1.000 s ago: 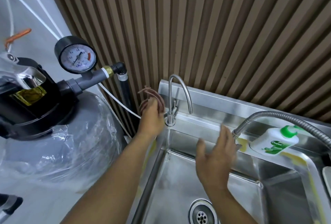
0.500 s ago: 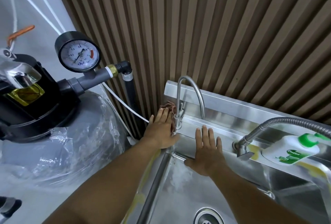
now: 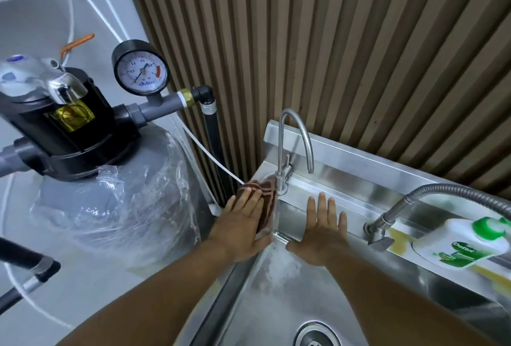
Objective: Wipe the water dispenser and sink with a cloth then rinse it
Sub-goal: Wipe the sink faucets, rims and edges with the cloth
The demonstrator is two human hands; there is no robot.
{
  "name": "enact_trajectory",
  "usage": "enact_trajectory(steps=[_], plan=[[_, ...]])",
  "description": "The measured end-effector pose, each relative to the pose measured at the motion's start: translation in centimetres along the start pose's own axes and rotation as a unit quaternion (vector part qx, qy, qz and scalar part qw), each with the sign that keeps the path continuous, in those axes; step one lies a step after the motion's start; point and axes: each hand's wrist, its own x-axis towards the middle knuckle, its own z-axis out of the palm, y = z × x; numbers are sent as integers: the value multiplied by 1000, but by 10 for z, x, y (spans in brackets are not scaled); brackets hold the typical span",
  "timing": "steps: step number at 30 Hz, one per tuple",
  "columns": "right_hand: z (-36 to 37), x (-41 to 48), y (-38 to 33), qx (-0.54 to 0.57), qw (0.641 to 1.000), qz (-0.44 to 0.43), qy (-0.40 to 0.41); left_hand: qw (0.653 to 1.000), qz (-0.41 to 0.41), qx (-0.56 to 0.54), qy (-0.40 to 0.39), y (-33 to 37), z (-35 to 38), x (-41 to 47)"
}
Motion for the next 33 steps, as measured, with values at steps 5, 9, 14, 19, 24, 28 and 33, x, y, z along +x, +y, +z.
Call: enact_trajectory(steps=[5, 9, 14, 19, 24, 28, 33], plan=[[0, -1, 2, 0, 1000, -8, 3, 999, -35, 14, -32, 9, -3, -1], [-1, -2, 1, -4, 1000, -4, -3, 998, -37, 2, -44, 11, -11, 24], [1, -2, 1, -1, 1000, -3, 9, 999, -30, -5, -43, 10, -19, 54], [2, -2, -2, -6, 1000, 4, 14, 998, -17, -13, -53, 2, -23, 67], [3, -2, -5, -3, 1000, 12, 15, 999, -30, -11, -44, 3, -21, 72], [4, -3, -6, -5, 1000, 21, 8, 999, -27, 20, -33, 5, -12, 61], [4, -3, -8, -6, 999, 32, 17, 999, -6, 51, -13, 4, -1, 38]])
